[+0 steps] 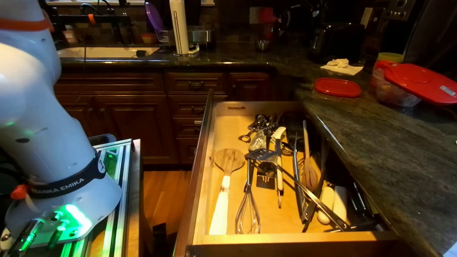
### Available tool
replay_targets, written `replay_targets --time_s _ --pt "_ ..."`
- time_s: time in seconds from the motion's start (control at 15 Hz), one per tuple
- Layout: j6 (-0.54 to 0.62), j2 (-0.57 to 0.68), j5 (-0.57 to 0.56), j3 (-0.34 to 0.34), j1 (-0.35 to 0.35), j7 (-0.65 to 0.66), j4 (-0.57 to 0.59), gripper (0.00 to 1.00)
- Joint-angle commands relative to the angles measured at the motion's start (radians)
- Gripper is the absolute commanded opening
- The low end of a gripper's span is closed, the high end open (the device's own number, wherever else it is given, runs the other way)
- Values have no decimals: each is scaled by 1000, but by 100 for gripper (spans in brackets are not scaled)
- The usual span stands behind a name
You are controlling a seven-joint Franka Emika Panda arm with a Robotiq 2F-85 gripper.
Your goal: Put the orange lid in the topmost drawer
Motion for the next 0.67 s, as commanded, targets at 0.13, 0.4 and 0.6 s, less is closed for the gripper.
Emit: replay_targets --time_s 0.13,0.4,0.6 --pt "119 193 80 -1 -20 -318 155 100" --pt "113 212 92 -13 -15 -337 156 100" --pt "109 255 111 -11 -19 -357 199 100"
